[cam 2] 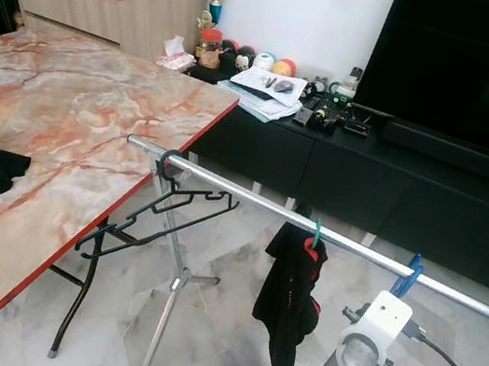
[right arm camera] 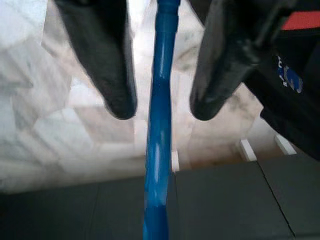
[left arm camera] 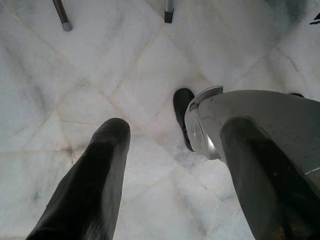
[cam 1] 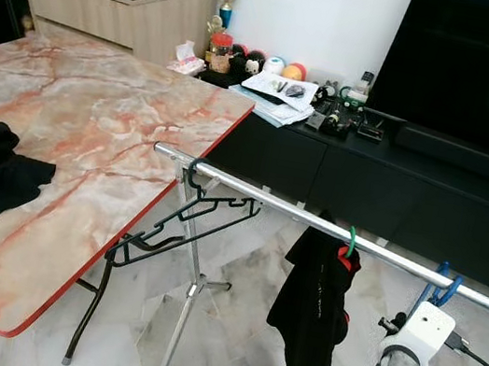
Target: Hang hanger
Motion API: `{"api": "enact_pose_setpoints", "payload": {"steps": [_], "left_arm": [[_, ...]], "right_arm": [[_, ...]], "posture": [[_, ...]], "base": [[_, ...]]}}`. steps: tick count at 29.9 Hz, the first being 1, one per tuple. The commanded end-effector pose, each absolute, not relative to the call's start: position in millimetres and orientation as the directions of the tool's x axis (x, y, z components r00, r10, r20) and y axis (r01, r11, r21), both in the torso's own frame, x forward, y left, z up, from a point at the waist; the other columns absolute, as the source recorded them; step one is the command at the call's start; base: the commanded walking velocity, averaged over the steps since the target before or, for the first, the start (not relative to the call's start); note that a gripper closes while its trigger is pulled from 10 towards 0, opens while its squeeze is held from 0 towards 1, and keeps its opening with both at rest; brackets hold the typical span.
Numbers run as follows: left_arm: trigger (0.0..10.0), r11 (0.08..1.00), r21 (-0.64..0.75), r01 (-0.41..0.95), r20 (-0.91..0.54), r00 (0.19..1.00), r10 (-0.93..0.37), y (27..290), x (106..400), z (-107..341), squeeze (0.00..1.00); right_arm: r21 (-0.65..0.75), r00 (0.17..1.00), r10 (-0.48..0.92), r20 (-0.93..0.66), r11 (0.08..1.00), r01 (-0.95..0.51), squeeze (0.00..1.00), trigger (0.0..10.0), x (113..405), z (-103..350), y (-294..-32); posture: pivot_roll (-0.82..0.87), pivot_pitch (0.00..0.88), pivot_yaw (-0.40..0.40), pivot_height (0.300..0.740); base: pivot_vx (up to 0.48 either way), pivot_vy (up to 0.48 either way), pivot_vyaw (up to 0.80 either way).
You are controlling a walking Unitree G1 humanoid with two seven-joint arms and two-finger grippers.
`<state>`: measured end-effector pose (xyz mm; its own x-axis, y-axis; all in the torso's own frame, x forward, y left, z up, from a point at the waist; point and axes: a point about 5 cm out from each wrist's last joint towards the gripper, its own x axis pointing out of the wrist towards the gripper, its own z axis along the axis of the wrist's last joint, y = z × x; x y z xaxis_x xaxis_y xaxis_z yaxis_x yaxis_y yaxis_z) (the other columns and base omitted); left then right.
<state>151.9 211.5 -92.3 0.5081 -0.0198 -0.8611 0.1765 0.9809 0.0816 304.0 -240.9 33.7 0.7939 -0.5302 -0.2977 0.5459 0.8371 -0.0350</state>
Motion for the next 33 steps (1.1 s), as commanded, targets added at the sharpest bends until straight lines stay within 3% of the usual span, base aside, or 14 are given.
{"api": "enact_pose_setpoints", "payload": {"steps": [1, 10, 26, 27, 28, 33], "left_arm": [[10.0, 0.978, 0.086, 0.192, -0.868, 0.496, -0.021, 212, 150, -93, 0.00], [10.0, 0.976, 0.086, 0.200, -0.868, 0.496, -0.025, 212, 150, -93, 0.00], [10.0, 0.977, 0.091, 0.193, -0.862, 0.507, -0.019, 212, 149, -93, 0.00], [10.0, 0.977, 0.094, 0.194, -0.862, 0.507, -0.017, 212, 149, -93, 0.00], [10.0, 0.973, 0.098, 0.207, -0.866, 0.500, -0.019, 212, 149, -93, 0.00], [10.0, 0.971, 0.097, 0.221, -0.867, 0.498, -0.027, 212, 149, -93, 0.00]], "right_arm": [[-0.043, 0.820, -0.523, -0.231, 0.848, 0.529, 0.72, 10.0, 306, 40, -238], [-0.073, 0.885, -0.458, -0.082, 0.888, 0.453, 0.72, 10.0, 278, 39, -226], [-0.069, 0.900, -0.433, -0.048, 0.900, 0.430, 0.68, 10.0, 230, 43, -214], [-0.084, 0.905, -0.420, -0.061, 0.906, 0.415, 0.22, 10.0, 226, 40, -213], [-0.102, 0.910, -0.408, -0.076, 0.911, 0.400, 0.00, 10.0, 225, 37, -212], [-0.094, 0.915, -0.391, -0.105, 0.919, 0.382, 0.00, 10.0, 228, 34, -209]], "posture": [[0.03, 0.000, 0.003, 0.740], [0.01, 0.000, 0.000, 0.740], [-0.03, 0.000, -0.008, 0.740], [-0.03, 0.000, -0.007, 0.740], [-0.03, 0.000, -0.007, 0.740], [-0.02, 0.000, -0.012, 0.740]], "base": [[0.000, 0.000, 0.00], [0.000, 0.000, 0.00], [0.000, 0.000, 0.00], [0.000, 0.000, 0.00], [0.000, 0.000, 0.00], [0.000, 0.000, 0.00]]}}
